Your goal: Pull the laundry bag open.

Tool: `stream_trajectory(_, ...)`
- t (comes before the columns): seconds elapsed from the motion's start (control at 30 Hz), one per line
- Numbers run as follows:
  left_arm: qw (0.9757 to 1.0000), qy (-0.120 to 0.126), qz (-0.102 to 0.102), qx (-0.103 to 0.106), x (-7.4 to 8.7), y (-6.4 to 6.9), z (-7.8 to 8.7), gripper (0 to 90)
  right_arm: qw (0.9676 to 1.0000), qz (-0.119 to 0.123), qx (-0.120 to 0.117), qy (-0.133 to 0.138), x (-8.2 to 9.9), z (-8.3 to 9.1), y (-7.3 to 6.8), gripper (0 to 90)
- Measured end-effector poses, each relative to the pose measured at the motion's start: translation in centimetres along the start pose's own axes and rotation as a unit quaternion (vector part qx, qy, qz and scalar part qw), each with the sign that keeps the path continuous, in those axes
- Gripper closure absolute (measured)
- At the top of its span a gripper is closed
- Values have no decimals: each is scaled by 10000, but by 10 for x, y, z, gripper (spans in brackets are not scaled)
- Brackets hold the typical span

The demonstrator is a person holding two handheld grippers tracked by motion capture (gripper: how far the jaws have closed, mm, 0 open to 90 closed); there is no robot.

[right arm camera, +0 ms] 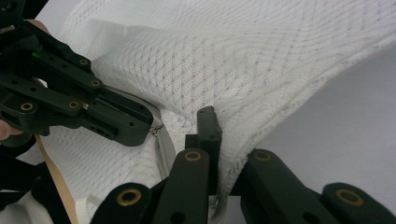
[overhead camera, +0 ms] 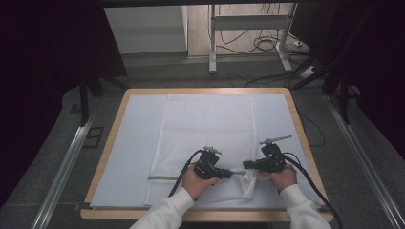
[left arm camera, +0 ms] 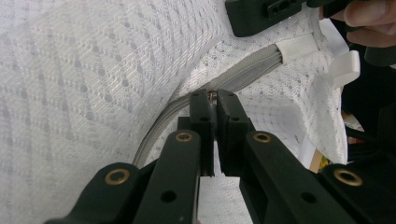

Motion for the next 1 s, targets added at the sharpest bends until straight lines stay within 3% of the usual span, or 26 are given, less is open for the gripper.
stream_trajectory(0.4, 9999, 15, -18, -158, 4, -3, 4, 871, 10000, -7, 19, 13, 1, 1, 1, 891)
stream_trajectory(1.0, 9999, 53, 46, -155, 13, -12, 14, 871, 10000, -16, 46, 46, 2, 1, 3, 891)
Point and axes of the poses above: each handheld gripper's, and its own axes: z roughly backward along the jaws, x roughly out of its underside, y roughly to its right, the point moved 2 cm from there along -z, roughly forward along the jaws, and after that the axes turned 12 degrees about -y, right-handed, at the moved point
